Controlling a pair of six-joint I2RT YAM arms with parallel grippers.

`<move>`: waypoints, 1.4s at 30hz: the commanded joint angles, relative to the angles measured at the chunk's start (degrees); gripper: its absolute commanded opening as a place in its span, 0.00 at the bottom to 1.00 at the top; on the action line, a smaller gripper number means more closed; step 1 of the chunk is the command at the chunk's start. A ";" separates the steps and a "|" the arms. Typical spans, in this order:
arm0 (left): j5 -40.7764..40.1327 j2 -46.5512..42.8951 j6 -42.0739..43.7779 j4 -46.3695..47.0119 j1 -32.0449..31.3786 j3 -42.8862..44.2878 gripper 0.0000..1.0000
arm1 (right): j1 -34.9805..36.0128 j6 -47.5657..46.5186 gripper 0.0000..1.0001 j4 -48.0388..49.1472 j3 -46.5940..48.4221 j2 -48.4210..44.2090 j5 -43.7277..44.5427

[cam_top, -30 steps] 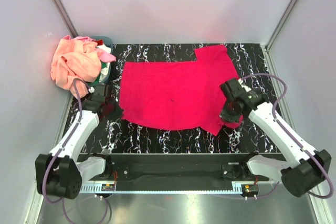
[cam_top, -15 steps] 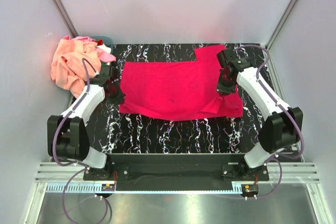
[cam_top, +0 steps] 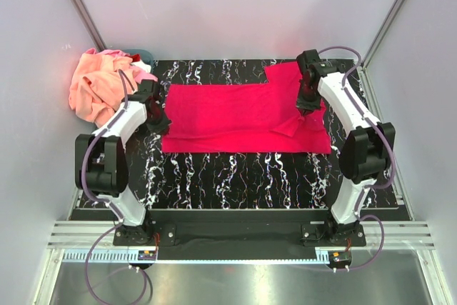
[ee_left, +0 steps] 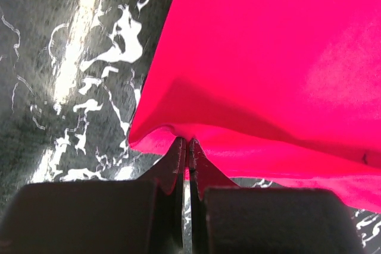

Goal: Fold and stack the t-shirts
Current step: Fold the tshirt

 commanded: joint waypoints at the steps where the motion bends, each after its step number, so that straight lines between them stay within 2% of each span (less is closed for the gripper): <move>1: -1.85 2.35 1.87 -0.43 0.51 3.84 0.00 | -0.62 -1.05 0.00 -1.14 4.26 1.77 0.53; 5: -2.37 4.73 2.48 -0.60 0.69 5.34 0.00 | -0.71 -1.04 0.00 -1.67 6.73 4.58 0.70; 8: -2.55 7.01 3.01 -0.95 1.04 7.27 0.04 | -1.06 -0.52 0.00 -3.33 9.80 8.79 2.64; 11: -2.46 10.96 4.15 -4.54 1.48 13.41 0.23 | -2.29 -0.08 0.00 -4.30 14.19 13.27 4.04; 12: -2.64 13.67 4.33 -6.21 1.57 17.87 0.34 | -2.73 0.10 0.01 -6.04 16.20 14.77 4.57; 14: -2.46 15.97 4.60 -10.94 1.92 22.90 0.47 | -4.31 -0.25 0.59 -8.42 25.16 20.55 4.40; 15: -2.46 16.85 4.42 -12.28 2.09 24.75 0.53 | -4.84 -0.60 0.77 -10.96 28.93 22.50 5.09; 16: -2.46 16.78 4.25 -13.25 2.18 27.72 0.64 | -6.06 -1.30 0.97 -12.20 36.89 24.61 5.71; 17: -2.03 16.17 3.64 -13.96 2.27 28.45 0.68 | -6.68 -1.48 0.99 -14.13 41.67 29.07 5.89; 19: -1.67 12.22 3.19 -13.35 2.18 27.41 0.75 | -8.09 -1.22 1.00 -19.85 52.29 32.09 4.93; 20: -1.32 10.55 2.76 -12.13 2.01 26.01 0.76 | -9.14 -1.05 1.00 -19.16 50.78 29.58 4.06; 22: -1.67 4.84 2.49 -10.81 1.66 22.59 0.77 | -9.32 0.62 1.00 -16.09 40.44 24.66 2.82; 23: -1.50 0.91 2.14 -8.80 1.31 17.26 0.77 | -9.24 0.89 1.00 -10.86 34.83 18.02 1.77; 24: -0.97 -0.87 2.14 -7.47 1.22 14.51 0.77 | -9.15 1.41 1.00 -7.24 21.98 14.30 -1.28; 25: -0.36 -2.63 1.87 -5.11 1.13 7.96 0.77 | -9.23 1.68 1.00 -3.72 15.41 7.12 -2.71; 26: 0.08 -5.61 1.61 -4.04 1.13 5.37 0.77 | -9.24 1.77 1.00 2.05 9.43 4.09 -4.03; 27: 0.52 -6.94 1.70 -2.99 1.13 1.95 0.77 | -9.32 2.29 1.00 4.29 -0.55 1.37 -4.82; 29: 1.66 -10.01 1.35 0.52 1.13 -5.94 0.77 | -9.93 2.91 1.00 8.33 -8.61 -4.53 -5.62; 30: 1.84 -10.64 1.17 1.67 1.13 -8.17 0.77 | -11.77 4.30 1.00 9.83 -16.04 -6.20 -7.88; 33: 5.53 -11.53 0.21 7.20 1.13 -14.86 0.77 | -15.55 5.98 0.99 17.04 -28.37 -11.83 -15.37; 36: 7.56 -10.74 -0.85 11.08 1.13 -18.20 0.77 | -17.58 5.99 0.97 20.04 -34.55 -13.78 -16.69; 42: 6.50 -10.12 -2.26 15.04 1.13 -20.32 0.76 | -20.75 7.30 0.94 24.43 -40.02 -14.04 -17.22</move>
